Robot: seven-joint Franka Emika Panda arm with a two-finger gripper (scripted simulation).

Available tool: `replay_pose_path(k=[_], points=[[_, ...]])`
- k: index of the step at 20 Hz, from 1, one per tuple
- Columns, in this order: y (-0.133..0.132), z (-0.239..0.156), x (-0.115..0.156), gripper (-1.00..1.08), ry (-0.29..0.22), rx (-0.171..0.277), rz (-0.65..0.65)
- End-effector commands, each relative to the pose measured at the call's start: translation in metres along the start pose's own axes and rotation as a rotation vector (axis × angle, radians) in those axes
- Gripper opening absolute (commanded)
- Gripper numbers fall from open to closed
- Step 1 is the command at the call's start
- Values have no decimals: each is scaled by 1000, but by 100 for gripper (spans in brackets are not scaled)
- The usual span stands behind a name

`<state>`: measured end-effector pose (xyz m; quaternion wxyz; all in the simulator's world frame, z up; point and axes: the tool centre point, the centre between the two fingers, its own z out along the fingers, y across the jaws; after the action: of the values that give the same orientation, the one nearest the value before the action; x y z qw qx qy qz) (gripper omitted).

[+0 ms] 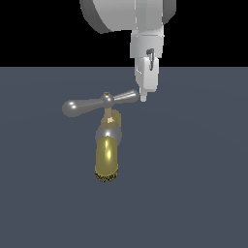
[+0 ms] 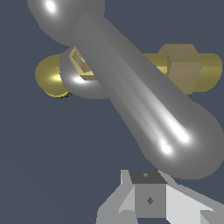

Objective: Turn on the faucet by rotating a designated handle.

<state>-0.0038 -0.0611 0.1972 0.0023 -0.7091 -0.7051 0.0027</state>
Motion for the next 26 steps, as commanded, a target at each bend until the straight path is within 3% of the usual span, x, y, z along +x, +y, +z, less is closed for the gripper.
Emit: replay_pose_path(k=[1,17,18,19,26], points=[[11,0,20,-100,2,-5,-23],[58,-1,57,-100,0,-7,-25],[58,-1,57,-100,0,-7,-25],[54,0,35,-100,-7,-4,4],[59,0,90,-100,-3,-5,-10]])
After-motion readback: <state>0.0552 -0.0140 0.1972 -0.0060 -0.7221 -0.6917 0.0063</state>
